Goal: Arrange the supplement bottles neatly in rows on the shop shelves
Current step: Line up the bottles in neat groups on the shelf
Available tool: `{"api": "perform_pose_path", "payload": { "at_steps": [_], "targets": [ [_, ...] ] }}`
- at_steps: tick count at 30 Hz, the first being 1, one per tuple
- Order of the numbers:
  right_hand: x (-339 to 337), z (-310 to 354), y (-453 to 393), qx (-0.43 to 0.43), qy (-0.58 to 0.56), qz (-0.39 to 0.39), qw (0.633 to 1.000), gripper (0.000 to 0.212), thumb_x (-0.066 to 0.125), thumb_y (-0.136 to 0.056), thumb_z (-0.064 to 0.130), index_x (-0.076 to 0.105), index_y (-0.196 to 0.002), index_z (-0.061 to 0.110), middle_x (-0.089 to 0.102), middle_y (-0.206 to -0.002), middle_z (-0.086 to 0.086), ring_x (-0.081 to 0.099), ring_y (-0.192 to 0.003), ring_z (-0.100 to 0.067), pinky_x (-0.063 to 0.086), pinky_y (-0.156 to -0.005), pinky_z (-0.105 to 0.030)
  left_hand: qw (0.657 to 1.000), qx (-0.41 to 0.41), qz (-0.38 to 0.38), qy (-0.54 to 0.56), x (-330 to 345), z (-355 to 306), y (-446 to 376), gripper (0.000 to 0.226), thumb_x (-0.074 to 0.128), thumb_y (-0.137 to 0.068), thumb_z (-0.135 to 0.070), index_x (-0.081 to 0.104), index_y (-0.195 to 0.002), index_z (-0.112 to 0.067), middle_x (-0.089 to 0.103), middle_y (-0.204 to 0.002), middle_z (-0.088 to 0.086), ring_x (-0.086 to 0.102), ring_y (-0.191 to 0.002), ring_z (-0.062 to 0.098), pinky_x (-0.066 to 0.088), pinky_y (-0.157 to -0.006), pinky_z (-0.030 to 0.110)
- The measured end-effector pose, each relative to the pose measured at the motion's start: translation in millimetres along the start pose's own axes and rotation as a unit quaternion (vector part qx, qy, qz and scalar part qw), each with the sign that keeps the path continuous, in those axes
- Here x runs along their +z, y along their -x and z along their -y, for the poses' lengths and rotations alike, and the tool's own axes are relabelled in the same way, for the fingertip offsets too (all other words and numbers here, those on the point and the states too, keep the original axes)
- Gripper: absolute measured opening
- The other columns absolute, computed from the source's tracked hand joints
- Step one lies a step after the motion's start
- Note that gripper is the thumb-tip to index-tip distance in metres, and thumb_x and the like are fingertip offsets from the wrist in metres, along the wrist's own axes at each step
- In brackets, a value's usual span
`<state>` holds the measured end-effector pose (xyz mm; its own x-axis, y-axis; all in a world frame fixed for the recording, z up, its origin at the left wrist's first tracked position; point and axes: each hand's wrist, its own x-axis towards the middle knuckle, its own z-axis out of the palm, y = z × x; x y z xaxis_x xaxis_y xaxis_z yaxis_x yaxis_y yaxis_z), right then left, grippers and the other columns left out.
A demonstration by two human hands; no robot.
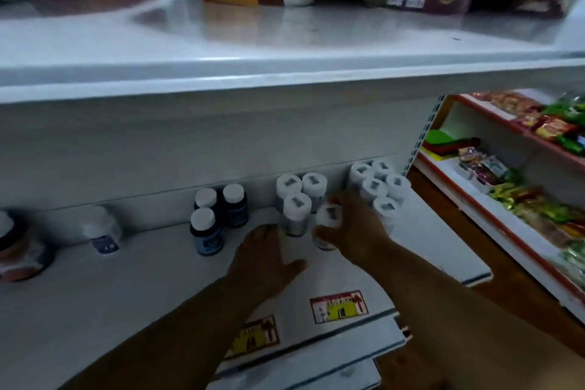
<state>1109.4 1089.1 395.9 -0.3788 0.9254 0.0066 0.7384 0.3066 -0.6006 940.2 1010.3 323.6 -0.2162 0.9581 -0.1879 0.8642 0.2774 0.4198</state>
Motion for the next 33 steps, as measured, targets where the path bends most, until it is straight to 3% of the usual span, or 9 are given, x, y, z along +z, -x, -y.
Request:
{"api": "perform_pose_path", "payload": {
  "at_steps": [7, 13, 18, 25, 28, 33],
  "targets": [
    [7, -19, -39, -0.067, 0.031, 0.022, 0.997, 0.057, 0.078, -0.077, 0.033, 0.051, -0.126, 0.021, 0.05, -0.125, -0.001, 0.05, -0.112, -0.019, 0.034, -0.085, -0.023, 0.995, -0.019, -0.054, -0.087, 16, -6, -24, 0.092, 0.04, -0.086, -0.074, 0.016, -0.154, -0.016, 0.017, -0.16, 0.007, 0.015, -0.146, 0.026, 0.012, -0.119, 0.036],
    [9, -30, -50, -0.108, 0.028, 0.035, 0.993, 0.058, 0.077, -0.076, 0.026, 0.047, -0.126, 0.021, 0.043, -0.124, -0.003, 0.049, -0.112, -0.023, 0.034, -0.086, -0.024, 0.991, -0.056, -0.032, -0.114, 12, -23, -23, 0.093, 0.039, -0.087, -0.073, 0.017, -0.154, -0.012, 0.015, -0.161, 0.01, 0.013, -0.147, 0.027, 0.008, -0.12, 0.036],
    [9, -44, -42, -0.168, 0.043, -0.003, 0.985, 0.068, 0.077, -0.073, 0.037, 0.046, -0.129, 0.016, 0.043, -0.127, -0.01, 0.042, -0.118, -0.029, 0.039, -0.097, -0.036, 0.988, -0.092, -0.051, -0.114, 8, -33, -10, 0.091, 0.04, -0.087, -0.072, 0.019, -0.153, -0.012, 0.021, -0.16, 0.01, 0.021, -0.145, 0.025, 0.011, -0.121, 0.039],
    [22, -36, 3, -0.263, 0.017, -0.063, 0.963, 0.064, 0.075, -0.078, 0.042, 0.051, -0.129, 0.012, 0.039, -0.143, -0.019, 0.035, -0.132, -0.035, 0.035, -0.106, -0.044, 0.979, -0.158, -0.121, -0.042, 15, -44, 69, 0.084, 0.044, -0.091, -0.063, 0.014, -0.155, -0.018, 0.018, -0.161, 0.004, 0.019, -0.146, 0.023, 0.013, -0.12, 0.034],
    [33, -16, 31, -0.29, -0.006, -0.052, 0.956, 0.064, 0.075, -0.078, 0.04, 0.05, -0.13, 0.013, 0.037, -0.146, -0.02, 0.031, -0.136, -0.039, 0.033, -0.111, -0.051, 0.969, -0.169, -0.177, -0.027, 11, -39, 117, 0.08, 0.048, -0.09, -0.062, 0.022, -0.154, -0.02, 0.027, -0.158, 0.001, 0.026, -0.143, 0.021, 0.019, -0.118, 0.032],
    [63, 39, 92, -0.354, -0.02, -0.002, 0.935, 0.054, 0.078, -0.076, 0.034, 0.056, -0.121, 0.014, 0.043, -0.142, -0.014, 0.037, -0.134, -0.032, 0.035, -0.108, -0.043, 0.951, -0.184, -0.247, -0.035, -4, 4, 211, 0.073, 0.044, -0.09, -0.062, 0.038, -0.148, -0.018, 0.043, -0.148, 0.002, 0.041, -0.135, 0.024, 0.032, -0.112, 0.034]
  ]
}}
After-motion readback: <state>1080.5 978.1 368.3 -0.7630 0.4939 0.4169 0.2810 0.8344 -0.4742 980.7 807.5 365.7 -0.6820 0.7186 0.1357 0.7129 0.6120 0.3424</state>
